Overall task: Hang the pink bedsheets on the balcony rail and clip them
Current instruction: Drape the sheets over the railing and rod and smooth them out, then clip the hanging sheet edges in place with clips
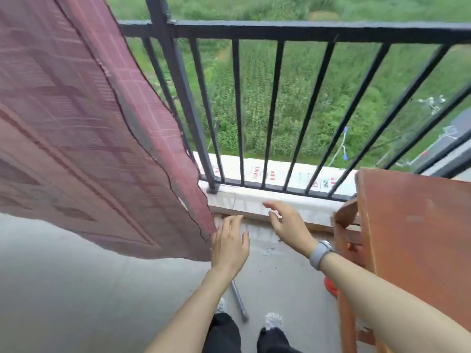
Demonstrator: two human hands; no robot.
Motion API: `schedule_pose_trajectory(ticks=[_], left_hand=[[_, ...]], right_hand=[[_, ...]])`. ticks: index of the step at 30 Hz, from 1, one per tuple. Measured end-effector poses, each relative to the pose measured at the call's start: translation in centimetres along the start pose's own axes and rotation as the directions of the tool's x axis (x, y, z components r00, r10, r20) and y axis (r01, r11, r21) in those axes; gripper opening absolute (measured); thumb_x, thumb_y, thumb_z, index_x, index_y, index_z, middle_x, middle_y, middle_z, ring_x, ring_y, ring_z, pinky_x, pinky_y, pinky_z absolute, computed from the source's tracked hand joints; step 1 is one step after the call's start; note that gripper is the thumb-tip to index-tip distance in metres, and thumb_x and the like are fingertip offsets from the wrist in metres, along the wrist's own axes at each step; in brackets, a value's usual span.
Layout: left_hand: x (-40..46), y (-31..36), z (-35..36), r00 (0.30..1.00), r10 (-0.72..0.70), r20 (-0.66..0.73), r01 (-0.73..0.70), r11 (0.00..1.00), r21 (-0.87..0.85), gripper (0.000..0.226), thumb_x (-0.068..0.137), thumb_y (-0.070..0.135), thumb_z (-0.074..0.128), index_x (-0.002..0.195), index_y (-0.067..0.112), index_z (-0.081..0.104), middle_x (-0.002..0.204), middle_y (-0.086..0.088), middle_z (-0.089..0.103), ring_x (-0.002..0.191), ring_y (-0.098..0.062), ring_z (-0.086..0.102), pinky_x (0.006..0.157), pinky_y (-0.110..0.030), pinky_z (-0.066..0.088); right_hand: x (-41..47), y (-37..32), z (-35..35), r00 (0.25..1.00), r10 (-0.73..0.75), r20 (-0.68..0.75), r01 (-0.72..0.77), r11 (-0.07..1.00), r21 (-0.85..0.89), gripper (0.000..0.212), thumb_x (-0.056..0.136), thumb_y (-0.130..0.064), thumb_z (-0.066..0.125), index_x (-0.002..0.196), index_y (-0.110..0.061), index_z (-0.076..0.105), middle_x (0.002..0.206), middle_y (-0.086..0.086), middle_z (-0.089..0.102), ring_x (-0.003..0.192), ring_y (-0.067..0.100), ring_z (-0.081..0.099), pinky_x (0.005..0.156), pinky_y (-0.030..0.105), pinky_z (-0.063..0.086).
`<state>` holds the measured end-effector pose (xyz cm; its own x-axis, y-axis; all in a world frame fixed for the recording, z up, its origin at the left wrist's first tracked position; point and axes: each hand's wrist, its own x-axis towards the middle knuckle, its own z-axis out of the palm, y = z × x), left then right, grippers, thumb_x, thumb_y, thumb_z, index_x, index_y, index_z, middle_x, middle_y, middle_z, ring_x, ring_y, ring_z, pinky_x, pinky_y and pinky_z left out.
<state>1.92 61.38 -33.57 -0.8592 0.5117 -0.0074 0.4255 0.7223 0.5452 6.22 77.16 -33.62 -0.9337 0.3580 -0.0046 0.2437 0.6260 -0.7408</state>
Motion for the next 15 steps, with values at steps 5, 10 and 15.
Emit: schedule_pose_trajectory(ticks=[5, 10, 15], left_hand=[[-0.4, 7.5, 7.2, 0.908, 0.263, 0.327, -0.291, 0.956, 0.037, 0.042, 0.090, 0.025, 0.046, 0.130, 0.017, 0.041, 0.130, -0.002, 0.044, 0.120, -0.024, 0.043, 0.096, -0.037, 0.035], [-4.8, 14.6, 14.6, 0.613, 0.462, 0.641, -0.538, 0.838, -0.088, 0.044, 0.094, 0.022, 0.039, 0.137, 0.015, 0.031, 0.140, -0.008, 0.035, 0.127, -0.028, 0.035, 0.101, -0.039, 0.034], [-9.7, 17.8, 20.0, 0.312, 0.474, 0.823, -0.758, 0.647, -0.085, 0.054, 0.096, 0.025, 0.036, 0.144, 0.023, 0.013, 0.155, -0.005, 0.001, 0.142, -0.026, 0.000, 0.112, -0.046, 0.016]], right_hand=[[-11.4, 8.3, -4.2, 0.879, 0.405, -0.250, -0.413, 0.910, 0.023, 0.029, 0.087, -0.003, 0.044, 0.110, -0.009, 0.061, 0.109, 0.008, 0.064, 0.104, 0.026, 0.056, 0.093, 0.031, 0.039], [-24.1, 13.6, -7.0, 0.620, 0.617, -0.486, -0.739, 0.666, -0.097, 0.034, 0.077, -0.016, 0.043, 0.104, -0.011, 0.063, 0.102, 0.010, 0.064, 0.097, 0.034, 0.056, 0.085, 0.043, 0.045], [-31.0, 15.6, -6.9, 0.486, 0.725, -0.488, -0.873, 0.387, -0.295, 0.054, 0.064, -0.025, 0.079, 0.113, -0.013, 0.061, 0.107, 0.008, 0.063, 0.098, 0.031, 0.060, 0.079, 0.047, 0.049]])
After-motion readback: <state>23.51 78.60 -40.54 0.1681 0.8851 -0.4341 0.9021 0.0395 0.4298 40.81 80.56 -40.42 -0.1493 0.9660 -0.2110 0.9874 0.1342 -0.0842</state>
